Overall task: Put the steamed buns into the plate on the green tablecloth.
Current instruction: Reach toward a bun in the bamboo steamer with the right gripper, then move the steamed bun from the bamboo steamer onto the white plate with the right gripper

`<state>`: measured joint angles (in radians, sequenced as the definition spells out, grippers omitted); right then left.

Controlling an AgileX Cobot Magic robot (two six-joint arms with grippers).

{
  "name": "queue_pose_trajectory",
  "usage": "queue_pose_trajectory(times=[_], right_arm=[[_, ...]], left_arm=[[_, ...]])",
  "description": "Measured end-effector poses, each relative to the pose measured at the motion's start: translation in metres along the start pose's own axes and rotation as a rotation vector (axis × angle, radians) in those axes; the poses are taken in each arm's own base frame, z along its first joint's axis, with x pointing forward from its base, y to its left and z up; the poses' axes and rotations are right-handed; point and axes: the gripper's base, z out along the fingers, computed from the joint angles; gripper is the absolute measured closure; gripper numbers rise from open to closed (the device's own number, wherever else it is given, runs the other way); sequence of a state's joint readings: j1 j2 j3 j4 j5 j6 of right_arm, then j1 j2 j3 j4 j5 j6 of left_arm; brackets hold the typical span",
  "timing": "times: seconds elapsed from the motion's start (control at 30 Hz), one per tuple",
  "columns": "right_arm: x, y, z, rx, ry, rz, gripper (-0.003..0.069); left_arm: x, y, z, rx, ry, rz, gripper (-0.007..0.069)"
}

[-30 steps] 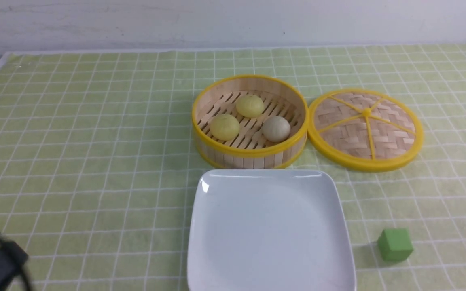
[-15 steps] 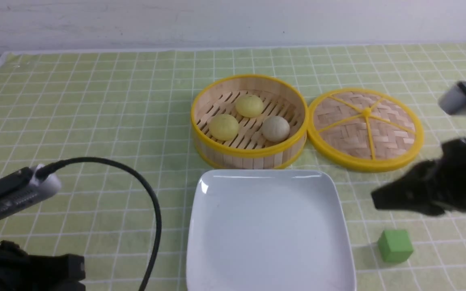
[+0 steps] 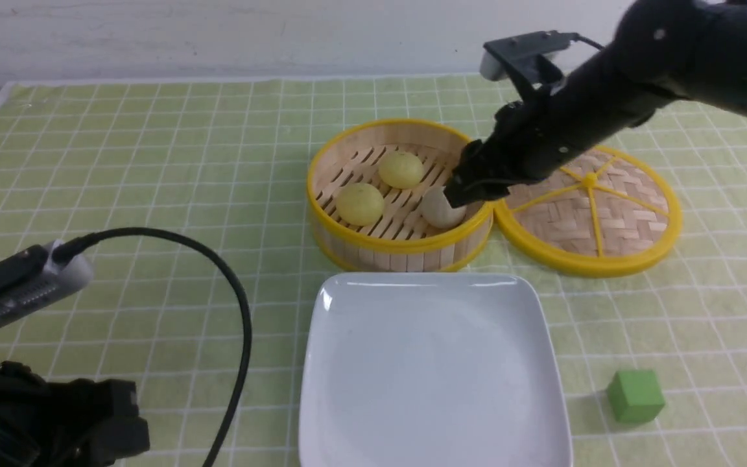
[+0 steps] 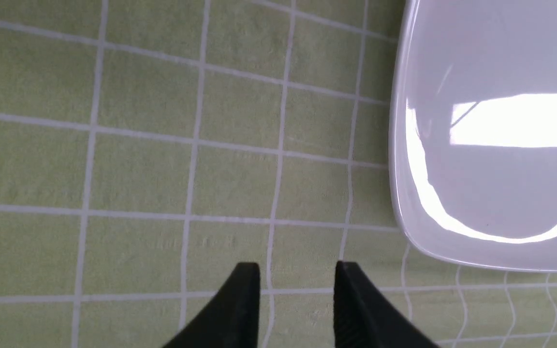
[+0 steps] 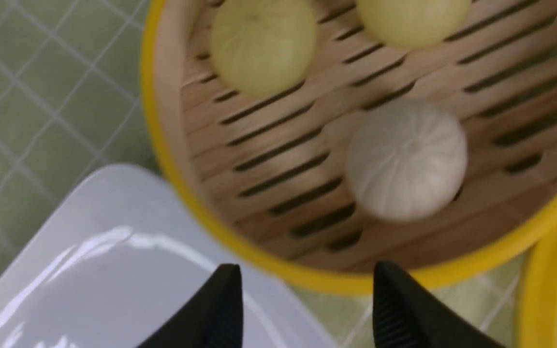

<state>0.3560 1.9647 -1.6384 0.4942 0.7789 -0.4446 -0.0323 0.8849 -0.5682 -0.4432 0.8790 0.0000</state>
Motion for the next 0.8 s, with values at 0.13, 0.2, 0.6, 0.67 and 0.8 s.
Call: queue_pose_trajectory(times=[0.13,0.2,0.6,0.67,0.8], right_arm=[[-0.016,-0.018,0.031,0.055,0.024,-0.016,0.0286],[-0.017,-0.023,0.041,0.074,0.032,-0.024,0.0298],[-0.012,-0.025,0.052,0.061,0.061,-0.001,0.0644],[-0.018,-0.015,0.026,0.044,0.065,-0.017,0.0643],[-0.023,0.016,-0.051,-0.012,0.098,-0.054,0.0641]], left_arm=[[-0.002,0.0,0.0,0.0,-0.019,0.0,0.0346],[-0.003,0.0,0.0,0.0,-0.028,0.0,0.0344],[-0.003,0.0,0.0,0.001,-0.036,-0.001,0.0342],[-0.003,0.0,0.0,0.001,-0.036,-0.001,0.0342],[-0.003,0.0,0.0,0.001,-0.037,-0.001,0.0342]])
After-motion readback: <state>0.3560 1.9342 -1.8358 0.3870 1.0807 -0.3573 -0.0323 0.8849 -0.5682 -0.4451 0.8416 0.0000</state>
